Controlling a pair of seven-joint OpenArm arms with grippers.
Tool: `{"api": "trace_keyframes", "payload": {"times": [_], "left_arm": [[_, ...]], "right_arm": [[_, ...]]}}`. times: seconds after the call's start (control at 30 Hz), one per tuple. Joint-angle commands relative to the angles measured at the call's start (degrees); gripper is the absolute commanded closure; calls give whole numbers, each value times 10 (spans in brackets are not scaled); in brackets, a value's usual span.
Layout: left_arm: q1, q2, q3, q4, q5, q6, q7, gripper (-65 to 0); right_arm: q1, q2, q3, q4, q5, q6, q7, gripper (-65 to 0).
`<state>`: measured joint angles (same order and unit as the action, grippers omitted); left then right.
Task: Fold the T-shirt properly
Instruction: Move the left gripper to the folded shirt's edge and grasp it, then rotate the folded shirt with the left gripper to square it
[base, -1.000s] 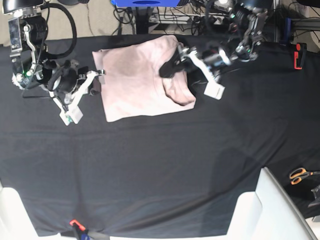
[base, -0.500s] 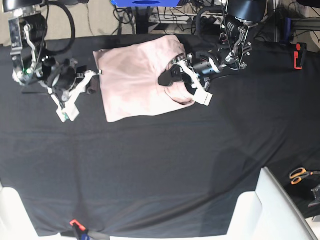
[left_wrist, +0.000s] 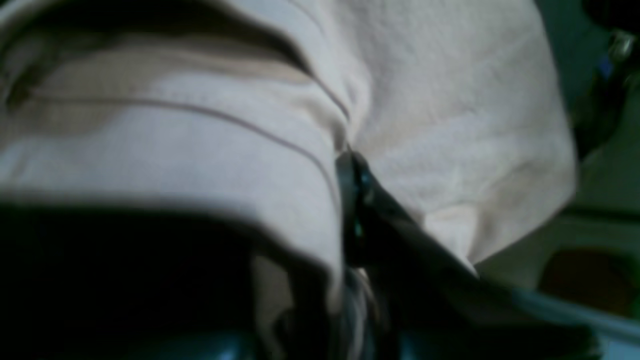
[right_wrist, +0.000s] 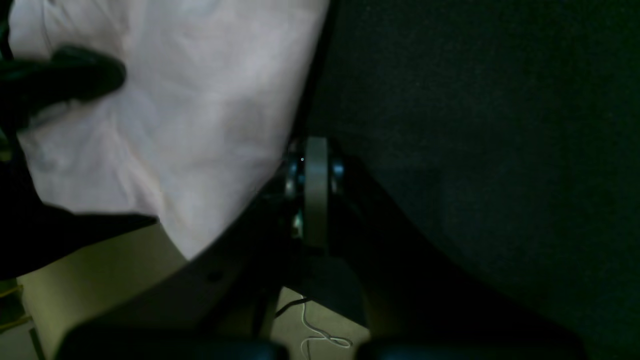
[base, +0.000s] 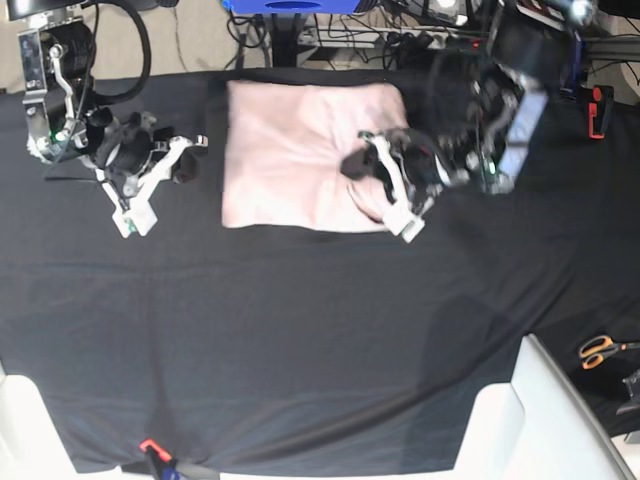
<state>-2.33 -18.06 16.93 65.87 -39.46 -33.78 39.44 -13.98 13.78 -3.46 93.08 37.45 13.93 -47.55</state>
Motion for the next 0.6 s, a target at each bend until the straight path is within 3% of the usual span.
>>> {"api": "trace_keyframes", "payload": {"times": [0.0, 0.13, 0.27, 0.4, 0.57], "left_arm": [[-25, -17, 8, 8, -5, 3, -3, 0], [-101, -39, 92, 4, 17, 3, 3, 0], [-170, -31, 179, -16, 105, 2, 2, 0], [-224, 15, 234, -49, 193, 2, 0, 0], [-262, 80, 245, -78, 304, 0, -18, 0]], "right_arm": [[7, 2, 3, 8, 8, 3, 10, 0], [7, 2, 4, 8, 8, 3, 11, 0], [10, 1, 4, 8, 10, 2, 11, 0], [11, 1, 4, 8, 10, 2, 11, 0], [11, 1, 4, 8, 10, 2, 11, 0]]}}
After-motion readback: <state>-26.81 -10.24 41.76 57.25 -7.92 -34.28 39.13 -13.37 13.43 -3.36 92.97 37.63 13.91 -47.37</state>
